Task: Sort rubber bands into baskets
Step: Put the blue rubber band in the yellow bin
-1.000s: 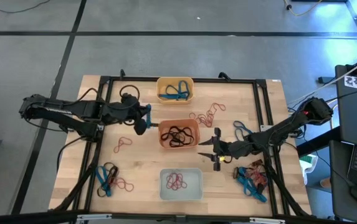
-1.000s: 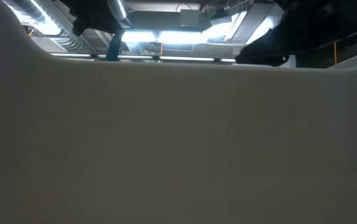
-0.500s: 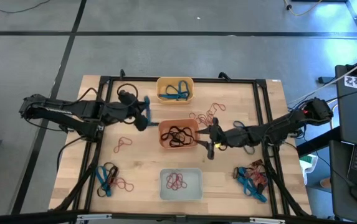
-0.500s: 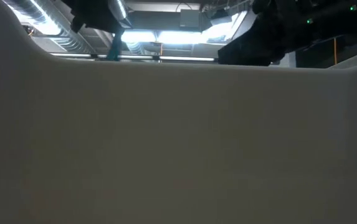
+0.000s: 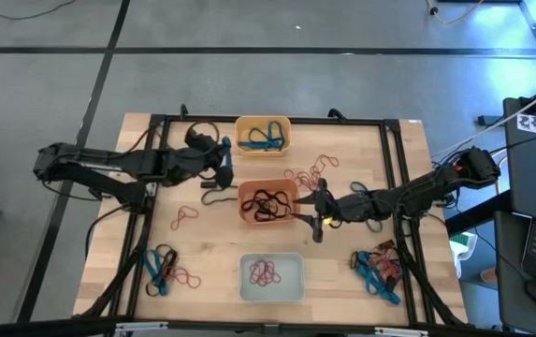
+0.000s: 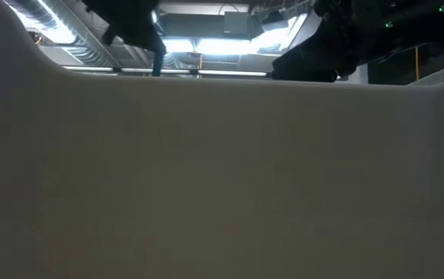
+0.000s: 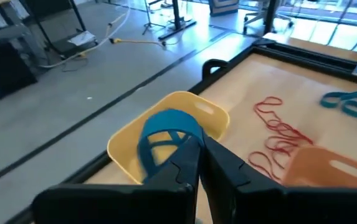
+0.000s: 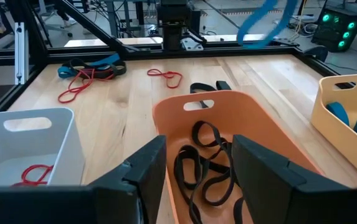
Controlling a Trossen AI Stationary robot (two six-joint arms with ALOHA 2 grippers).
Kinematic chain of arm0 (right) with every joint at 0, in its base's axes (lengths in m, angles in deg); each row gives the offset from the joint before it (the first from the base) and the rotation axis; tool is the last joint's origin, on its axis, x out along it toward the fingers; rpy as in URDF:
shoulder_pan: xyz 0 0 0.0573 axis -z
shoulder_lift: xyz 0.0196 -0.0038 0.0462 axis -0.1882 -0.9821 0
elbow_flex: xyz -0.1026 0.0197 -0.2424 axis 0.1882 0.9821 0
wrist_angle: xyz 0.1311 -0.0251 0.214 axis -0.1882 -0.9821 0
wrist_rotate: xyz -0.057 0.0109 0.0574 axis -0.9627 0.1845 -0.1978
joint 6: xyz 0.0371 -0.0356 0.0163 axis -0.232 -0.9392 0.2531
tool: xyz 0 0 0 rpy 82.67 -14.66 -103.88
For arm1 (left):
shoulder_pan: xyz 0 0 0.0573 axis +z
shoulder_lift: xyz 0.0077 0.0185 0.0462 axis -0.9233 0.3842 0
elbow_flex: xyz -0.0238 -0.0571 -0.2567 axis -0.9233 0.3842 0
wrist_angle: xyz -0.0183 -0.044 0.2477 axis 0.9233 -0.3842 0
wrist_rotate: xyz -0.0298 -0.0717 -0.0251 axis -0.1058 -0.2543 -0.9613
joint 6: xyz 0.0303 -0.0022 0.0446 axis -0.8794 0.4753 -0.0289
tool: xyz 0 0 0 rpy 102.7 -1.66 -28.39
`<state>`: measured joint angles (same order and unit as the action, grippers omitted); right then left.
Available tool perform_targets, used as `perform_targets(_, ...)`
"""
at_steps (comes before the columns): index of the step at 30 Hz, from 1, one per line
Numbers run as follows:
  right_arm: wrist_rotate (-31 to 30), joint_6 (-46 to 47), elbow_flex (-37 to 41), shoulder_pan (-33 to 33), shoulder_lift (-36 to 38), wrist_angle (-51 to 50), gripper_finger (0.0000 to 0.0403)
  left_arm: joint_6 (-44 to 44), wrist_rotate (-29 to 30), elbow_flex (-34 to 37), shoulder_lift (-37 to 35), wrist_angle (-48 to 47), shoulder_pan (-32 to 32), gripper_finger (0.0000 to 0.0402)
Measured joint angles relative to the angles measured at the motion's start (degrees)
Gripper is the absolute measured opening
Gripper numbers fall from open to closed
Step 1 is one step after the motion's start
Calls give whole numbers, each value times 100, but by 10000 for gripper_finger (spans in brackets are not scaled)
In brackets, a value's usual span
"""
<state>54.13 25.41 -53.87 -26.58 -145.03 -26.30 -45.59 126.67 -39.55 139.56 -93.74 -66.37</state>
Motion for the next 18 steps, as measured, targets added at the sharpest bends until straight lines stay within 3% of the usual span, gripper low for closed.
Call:
perform_targets(8, -2, -216, -2, 0, 2, -70, 182, -1130, -438, 0, 927, 1616, 557, 15)
perform_targets(15, -1, -326, -2, 0, 2, -100, 182, -1673, -671, 0, 1704, 2935, 1199, 15)
perform_targets(18, 0, -326, -1, 0, 2, -103, 182, -1862, -1045, 0, 2030, 3465, 1523, 15)
